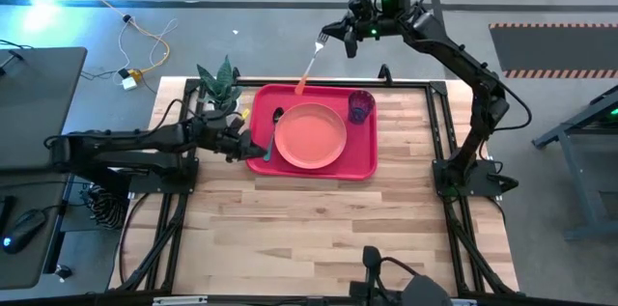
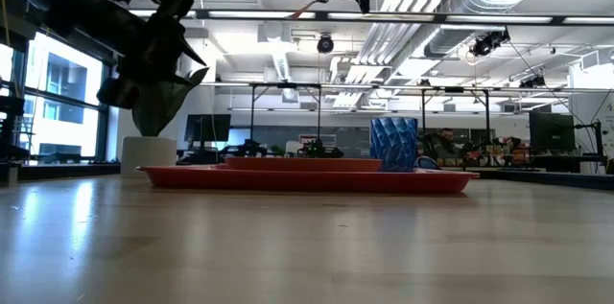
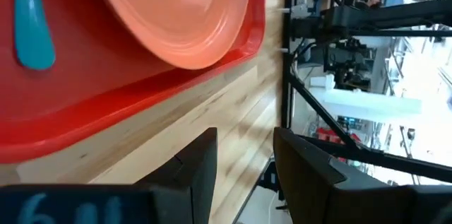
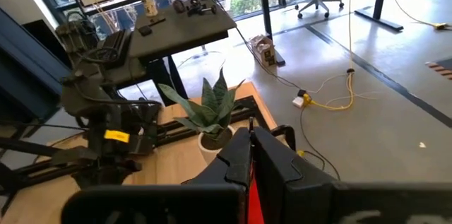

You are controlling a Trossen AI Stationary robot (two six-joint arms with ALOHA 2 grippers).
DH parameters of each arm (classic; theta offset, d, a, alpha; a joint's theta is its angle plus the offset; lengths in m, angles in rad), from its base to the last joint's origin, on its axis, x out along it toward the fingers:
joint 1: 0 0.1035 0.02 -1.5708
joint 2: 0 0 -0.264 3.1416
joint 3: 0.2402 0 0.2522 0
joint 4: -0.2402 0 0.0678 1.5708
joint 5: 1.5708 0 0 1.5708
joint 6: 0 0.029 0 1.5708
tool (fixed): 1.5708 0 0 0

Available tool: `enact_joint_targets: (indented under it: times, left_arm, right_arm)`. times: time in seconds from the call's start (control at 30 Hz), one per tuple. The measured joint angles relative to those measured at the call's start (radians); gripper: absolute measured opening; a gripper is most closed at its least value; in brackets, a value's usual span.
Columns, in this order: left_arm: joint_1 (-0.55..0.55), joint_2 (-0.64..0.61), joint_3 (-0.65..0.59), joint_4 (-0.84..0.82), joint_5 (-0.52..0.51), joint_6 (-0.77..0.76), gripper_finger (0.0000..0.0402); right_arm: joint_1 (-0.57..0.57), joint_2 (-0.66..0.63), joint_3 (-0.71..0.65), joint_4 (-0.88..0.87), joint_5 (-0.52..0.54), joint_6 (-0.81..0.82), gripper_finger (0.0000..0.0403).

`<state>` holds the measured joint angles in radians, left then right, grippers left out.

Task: Pick and place plate/cup/fork/spoon on tray
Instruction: Adjust the utensils on the pink tray

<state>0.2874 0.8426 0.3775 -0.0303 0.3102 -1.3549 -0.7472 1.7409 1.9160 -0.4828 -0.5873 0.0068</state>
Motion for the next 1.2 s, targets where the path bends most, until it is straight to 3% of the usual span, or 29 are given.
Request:
enact_joint_targets:
  times: [0.2, 0.4, 0.57, 0.73, 0.9, 1.2]
  left_arm:
    - [-0.038, -0.026, 0.056, -0.068, -0.039, -0.027, 0.0129]
    - [-0.038, -0.021, 0.263, -0.392, -0.084, 0.091, 0.0129]
    - [-0.032, -0.021, 0.374, -0.735, -0.279, 0.171, 0.0129]
    - [-0.032, -0.008, 0.370, -0.918, -0.400, 0.154, 0.0129]
    - [-0.032, 0.050, 0.332, -0.935, -0.470, 0.126, 0.0129]
    - [-0.032, 0.262, 0.304, -0.891, -0.593, 0.074, 0.0129]
  right_arm:
    - [-0.006, 0.000, 0.000, -0.003, 0.000, -0.015, 0.0000]
    - [-0.006, 0.000, 0.000, -0.003, 0.000, -0.012, 0.0000]
    - [-0.006, 0.000, 0.000, -0.007, 0.000, -0.012, 0.0000]
    - [-0.006, 0.000, 0.000, -0.008, 0.000, -0.012, 0.0000]
    - [-0.006, 0.000, 0.000, -0.008, 0.000, -0.007, 0.0000]
    - [-0.005, 0.000, 0.000, -0.015, 0.000, -0.007, 0.0000]
